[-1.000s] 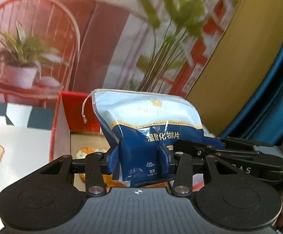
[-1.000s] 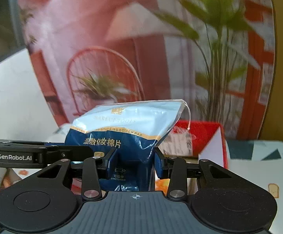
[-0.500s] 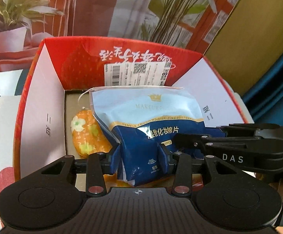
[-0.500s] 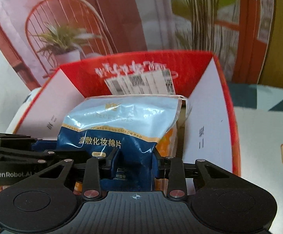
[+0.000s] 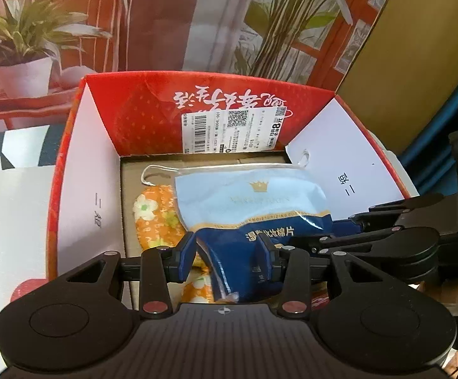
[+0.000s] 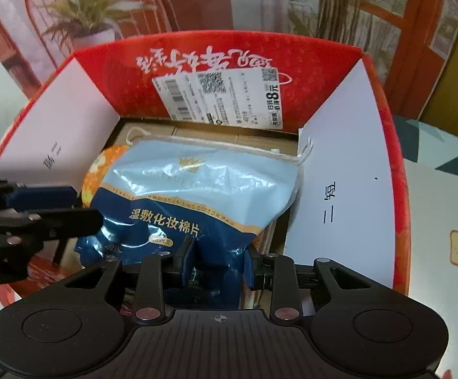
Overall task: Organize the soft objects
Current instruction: 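Lower the bag into the box and open both grippers, then move both tools down to the grey knit cloth and grasp it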
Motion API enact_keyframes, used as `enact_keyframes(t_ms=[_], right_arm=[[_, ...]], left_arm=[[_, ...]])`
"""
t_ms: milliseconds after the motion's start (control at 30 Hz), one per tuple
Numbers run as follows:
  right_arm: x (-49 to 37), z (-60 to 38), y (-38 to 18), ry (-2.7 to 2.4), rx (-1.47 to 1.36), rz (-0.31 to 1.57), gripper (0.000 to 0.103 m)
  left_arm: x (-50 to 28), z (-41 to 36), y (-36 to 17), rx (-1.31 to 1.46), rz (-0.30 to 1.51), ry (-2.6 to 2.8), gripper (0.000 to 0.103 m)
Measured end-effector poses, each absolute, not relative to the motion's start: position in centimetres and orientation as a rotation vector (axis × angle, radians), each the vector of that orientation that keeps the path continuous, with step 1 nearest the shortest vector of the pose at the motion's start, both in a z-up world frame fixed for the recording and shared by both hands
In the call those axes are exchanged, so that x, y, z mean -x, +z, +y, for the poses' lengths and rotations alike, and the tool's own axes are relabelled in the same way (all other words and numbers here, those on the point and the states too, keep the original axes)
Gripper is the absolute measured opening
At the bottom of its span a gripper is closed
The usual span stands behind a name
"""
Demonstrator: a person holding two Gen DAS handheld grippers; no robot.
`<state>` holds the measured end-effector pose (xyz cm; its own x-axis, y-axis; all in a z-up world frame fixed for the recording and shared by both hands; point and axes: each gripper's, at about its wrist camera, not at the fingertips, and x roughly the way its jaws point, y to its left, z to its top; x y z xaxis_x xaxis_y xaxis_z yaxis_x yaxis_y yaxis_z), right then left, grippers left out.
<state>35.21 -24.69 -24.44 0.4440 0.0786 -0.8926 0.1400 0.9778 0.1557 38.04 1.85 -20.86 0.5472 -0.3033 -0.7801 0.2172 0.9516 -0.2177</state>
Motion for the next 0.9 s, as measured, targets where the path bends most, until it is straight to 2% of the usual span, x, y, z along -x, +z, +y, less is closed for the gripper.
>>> enact_keyframes(t_ms=[233,567,800,900], right_arm=[[-34.6,-24.4,-24.0,-0.104,-0.186,1.086,0.034],[-30.0,-23.7,-19.3,-0.113,-0.173,0.862,0.039],[-25.3,-23.1,-16.4,-0.076,-0.175,0.69,0.062],[-22.7,-22.9,-15.7,-0.073,-0.201,0.626,0.063]], left_arm=[[-36.1,1.8,-19.3,0.037,0.849,-0.299,0.045],[-32.5,2.8,-16.6,0.014,0.757,-0.254,0.045],[-26.7,3.5,-14.4,0.032,0.628,-0.203,0.049],[-24.3,3.9,-14.1,0.042,0.594,-0.189,0.049]])
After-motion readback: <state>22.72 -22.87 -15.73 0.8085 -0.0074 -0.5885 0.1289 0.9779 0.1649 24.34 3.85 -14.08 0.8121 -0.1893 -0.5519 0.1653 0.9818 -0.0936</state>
